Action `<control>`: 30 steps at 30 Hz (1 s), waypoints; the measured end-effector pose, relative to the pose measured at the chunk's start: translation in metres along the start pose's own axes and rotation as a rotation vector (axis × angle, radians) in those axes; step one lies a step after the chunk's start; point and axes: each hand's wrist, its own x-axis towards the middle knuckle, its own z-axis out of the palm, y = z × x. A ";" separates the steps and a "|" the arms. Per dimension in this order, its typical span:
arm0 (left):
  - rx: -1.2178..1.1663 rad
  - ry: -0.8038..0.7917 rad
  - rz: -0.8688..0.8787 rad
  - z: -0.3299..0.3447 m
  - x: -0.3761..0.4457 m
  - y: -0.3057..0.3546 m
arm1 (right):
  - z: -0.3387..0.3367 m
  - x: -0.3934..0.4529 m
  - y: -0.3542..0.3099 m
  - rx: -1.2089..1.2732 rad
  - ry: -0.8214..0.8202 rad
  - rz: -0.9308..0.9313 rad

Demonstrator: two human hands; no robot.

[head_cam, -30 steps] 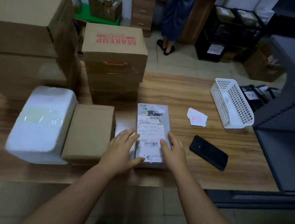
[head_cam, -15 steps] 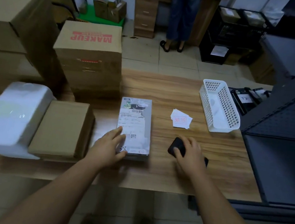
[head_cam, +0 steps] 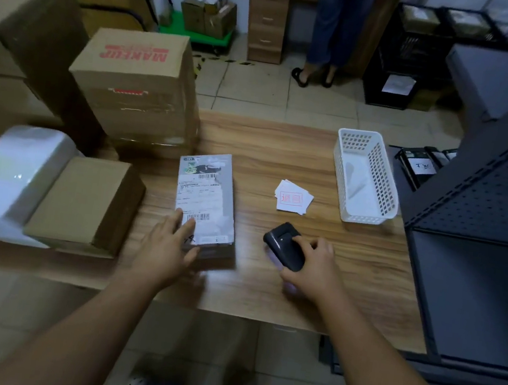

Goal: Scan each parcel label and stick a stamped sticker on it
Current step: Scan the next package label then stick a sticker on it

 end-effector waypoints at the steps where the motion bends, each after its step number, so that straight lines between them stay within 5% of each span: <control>1: 0.004 0.001 0.006 0.001 0.000 0.000 | -0.005 0.000 -0.004 0.042 0.021 -0.007; 6: 0.023 0.076 0.053 0.001 -0.002 -0.002 | -0.041 0.004 -0.035 0.102 0.082 -0.081; 11: 0.064 0.197 0.077 0.009 -0.007 -0.016 | -0.084 -0.012 -0.081 0.090 -0.150 -0.024; 20: 0.039 0.053 0.047 0.015 -0.012 -0.027 | -0.131 -0.063 -0.154 -0.154 -0.433 -0.078; 30: 0.015 -0.019 0.084 0.007 -0.008 -0.035 | -0.136 -0.045 -0.136 -0.049 -0.349 0.019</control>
